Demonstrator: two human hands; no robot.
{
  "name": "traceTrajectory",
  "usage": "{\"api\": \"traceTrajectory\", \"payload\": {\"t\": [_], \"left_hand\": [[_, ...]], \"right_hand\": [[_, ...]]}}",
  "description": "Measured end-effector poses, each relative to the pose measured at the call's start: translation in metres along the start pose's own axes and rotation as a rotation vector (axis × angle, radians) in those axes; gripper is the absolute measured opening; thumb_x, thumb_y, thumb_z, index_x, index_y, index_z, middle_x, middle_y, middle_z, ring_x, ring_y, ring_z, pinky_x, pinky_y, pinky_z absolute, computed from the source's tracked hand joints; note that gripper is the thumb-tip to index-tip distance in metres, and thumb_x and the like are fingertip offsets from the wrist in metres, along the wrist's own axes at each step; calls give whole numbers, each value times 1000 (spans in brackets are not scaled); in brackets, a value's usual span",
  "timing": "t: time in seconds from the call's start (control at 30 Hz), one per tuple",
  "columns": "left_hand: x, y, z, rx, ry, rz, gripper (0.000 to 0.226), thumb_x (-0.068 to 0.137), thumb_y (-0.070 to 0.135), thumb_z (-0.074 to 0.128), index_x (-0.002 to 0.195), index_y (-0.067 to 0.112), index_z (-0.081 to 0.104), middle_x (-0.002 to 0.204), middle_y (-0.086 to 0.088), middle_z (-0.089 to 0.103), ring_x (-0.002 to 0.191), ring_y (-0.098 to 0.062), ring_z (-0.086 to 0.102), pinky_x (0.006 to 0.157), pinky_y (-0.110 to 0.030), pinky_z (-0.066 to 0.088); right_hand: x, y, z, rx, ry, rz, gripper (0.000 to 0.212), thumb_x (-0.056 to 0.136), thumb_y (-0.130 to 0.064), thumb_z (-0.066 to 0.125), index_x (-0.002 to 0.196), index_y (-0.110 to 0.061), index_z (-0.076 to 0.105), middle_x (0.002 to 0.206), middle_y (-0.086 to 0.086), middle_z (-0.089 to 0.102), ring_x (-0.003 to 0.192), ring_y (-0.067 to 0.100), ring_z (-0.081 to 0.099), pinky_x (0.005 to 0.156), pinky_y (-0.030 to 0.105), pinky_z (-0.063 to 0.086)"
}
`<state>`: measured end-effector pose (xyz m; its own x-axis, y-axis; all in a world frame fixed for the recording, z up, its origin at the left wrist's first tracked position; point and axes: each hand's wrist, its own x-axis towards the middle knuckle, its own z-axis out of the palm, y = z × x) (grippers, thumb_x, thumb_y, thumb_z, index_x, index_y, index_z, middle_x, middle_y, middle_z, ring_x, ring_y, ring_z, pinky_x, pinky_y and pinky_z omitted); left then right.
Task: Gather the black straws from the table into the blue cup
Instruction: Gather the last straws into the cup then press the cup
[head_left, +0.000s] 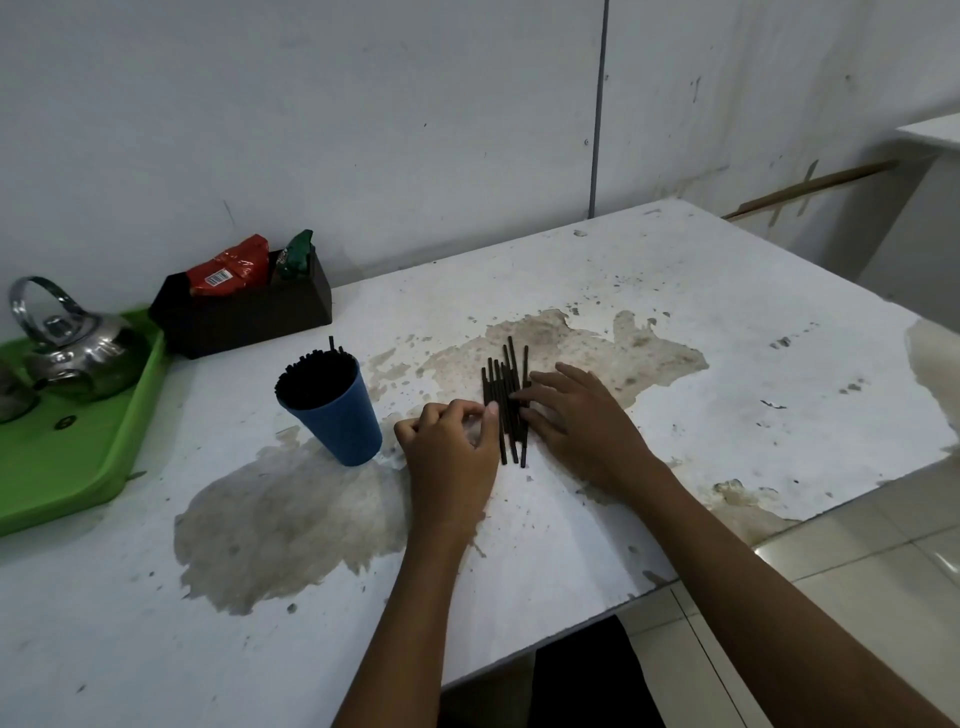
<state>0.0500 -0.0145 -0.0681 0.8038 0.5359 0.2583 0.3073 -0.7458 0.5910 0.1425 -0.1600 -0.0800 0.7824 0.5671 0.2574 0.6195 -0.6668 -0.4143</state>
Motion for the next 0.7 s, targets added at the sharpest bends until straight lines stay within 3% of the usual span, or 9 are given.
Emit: {"api": "traceTrajectory", "payload": {"t": [0.1,0.2,0.3,0.37,0.47,0.53,0.6,0.7], "left_hand": [[3,0,-1,-10,-34,-34,51,85,69,50,116,32,65,117,5,62,109,-19,36,83,-29,32],[13,6,-1,9,-86,-79,71,76,78,53,123,26,60,121,0,60,113,-23,42,84,-32,39],[22,23,-1,105,-137,-64,92,67,84,56,129,17,54,127,-6,55,119,-27,47,90,-35,42],[28,32,3,168,-176,-66,100,62,85,60,128,11,51,126,-10,53,119,-29,48,89,-35,44],[38,39,7,202,-228,-59,94,57,82,68,113,8,55,108,-9,61,101,-25,60,75,-34,50],[44,39,2,184,-259,-26,79,59,77,72,98,9,61,89,-4,67,84,-20,66,65,-34,54],[46,36,-5,142,-290,9,63,67,66,76,96,11,66,87,-2,70,82,-18,67,72,-37,56],[50,28,-13,75,-316,47,55,72,58,77,108,18,66,97,3,72,89,-14,66,78,-32,54]], "right_hand": [[2,2,-3,104,0,9,30,97,-39,46,124,-37,59,138,-11,56,144,18,32,116,49,27],[1,3,-5,290,70,67,37,94,-11,56,128,-27,57,133,1,60,137,20,41,107,41,40],[1,6,-6,365,194,158,31,93,-11,61,123,-18,59,123,1,63,112,14,57,93,29,49],[1,7,-8,441,279,227,30,92,-10,62,122,-16,60,119,0,66,96,6,58,81,13,45],[0,10,-10,524,342,293,31,91,-10,66,120,-17,60,115,-2,68,97,5,60,70,0,39],[-1,10,-10,524,339,287,30,91,-13,66,120,-19,61,115,-3,67,105,9,60,71,0,39],[0,6,-10,494,298,257,31,93,-18,63,123,-20,60,123,-2,63,116,12,56,78,2,37],[0,-1,-9,366,165,225,40,102,-37,46,139,-25,50,150,-1,43,143,13,30,107,24,31]]}}
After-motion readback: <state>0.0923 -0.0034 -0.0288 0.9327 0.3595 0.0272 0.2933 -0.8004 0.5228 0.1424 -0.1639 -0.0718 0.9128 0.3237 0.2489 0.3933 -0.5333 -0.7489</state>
